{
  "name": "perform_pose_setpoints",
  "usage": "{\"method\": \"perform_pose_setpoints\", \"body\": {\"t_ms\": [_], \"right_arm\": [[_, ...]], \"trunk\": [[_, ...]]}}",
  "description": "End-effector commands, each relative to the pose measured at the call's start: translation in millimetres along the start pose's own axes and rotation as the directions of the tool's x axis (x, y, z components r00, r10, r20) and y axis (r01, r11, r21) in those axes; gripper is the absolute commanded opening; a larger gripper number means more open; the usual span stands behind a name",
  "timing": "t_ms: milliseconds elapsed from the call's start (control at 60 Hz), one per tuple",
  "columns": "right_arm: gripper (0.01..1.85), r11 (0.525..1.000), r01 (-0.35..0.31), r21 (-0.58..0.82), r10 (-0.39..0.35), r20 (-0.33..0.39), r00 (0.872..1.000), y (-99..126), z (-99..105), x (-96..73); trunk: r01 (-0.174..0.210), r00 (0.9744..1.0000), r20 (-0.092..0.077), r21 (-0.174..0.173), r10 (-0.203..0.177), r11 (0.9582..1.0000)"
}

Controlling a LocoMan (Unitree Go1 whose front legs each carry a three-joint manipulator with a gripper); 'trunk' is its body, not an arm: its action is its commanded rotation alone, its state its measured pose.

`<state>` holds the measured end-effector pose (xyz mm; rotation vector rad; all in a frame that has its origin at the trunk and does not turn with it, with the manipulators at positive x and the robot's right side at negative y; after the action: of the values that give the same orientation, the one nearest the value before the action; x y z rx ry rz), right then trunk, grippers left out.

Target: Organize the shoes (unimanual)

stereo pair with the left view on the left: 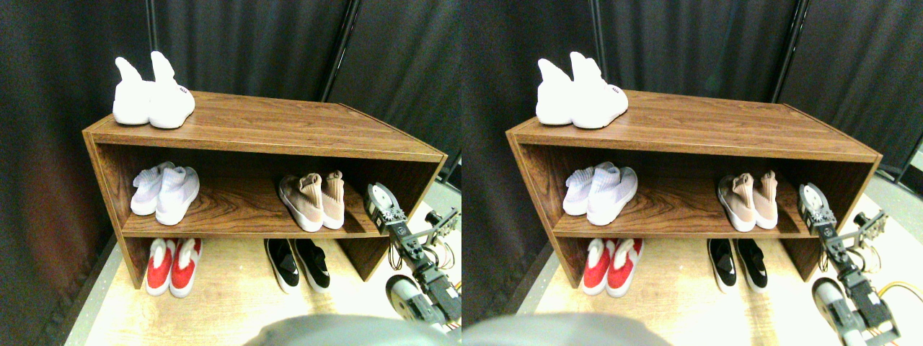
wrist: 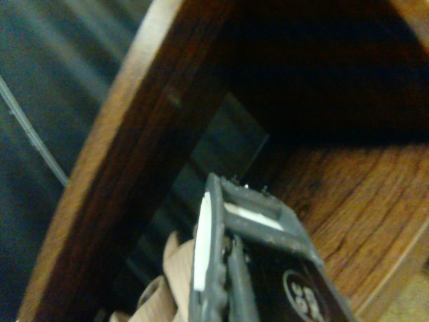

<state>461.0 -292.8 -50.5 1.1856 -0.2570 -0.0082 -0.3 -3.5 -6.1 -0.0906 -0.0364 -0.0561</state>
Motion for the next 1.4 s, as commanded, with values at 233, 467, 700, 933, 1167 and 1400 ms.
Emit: {"method": "perform_pose_setpoints", "body": {"t_ms": [233,467,700,933,1167,1400], "right_arm": [[0.06,0.984,-0.171,0.051,0.176,-0.138,0.975,9.8,12.6,-27.5],[0.06,0.979,-0.173,0.104,0.191,-0.202,0.961,3.9,11.2,-49.2],[0.06,0.974,-0.132,0.186,0.171,-0.215,0.961,-10.4,3.1,-61.0],[0.06,0.975,-0.046,0.218,0.099,-0.24,0.966,-40.0,-11.1,-62.0],[0.06,0.97,0.088,0.227,-0.034,-0.232,0.972,-72.5,-29.4,-66.8],[0.06,0.959,0.173,0.223,-0.138,-0.164,0.977,-89.7,-38.4,-62.1]], "trunk": [[0.004,1.0,-0.002,-0.017,-0.004,0.9999],[-0.005,0.9997,-0.026,-0.016,0.005,0.9999],[-0.011,0.9992,-0.039,-0.015,0.01,0.9998],[-0.022,0.9971,-0.074,-0.019,0.021,0.9996],[-0.032,0.9939,-0.106,-0.018,0.03,0.9993],[-0.032,0.9929,-0.115,-0.015,0.03,0.9994]]}}
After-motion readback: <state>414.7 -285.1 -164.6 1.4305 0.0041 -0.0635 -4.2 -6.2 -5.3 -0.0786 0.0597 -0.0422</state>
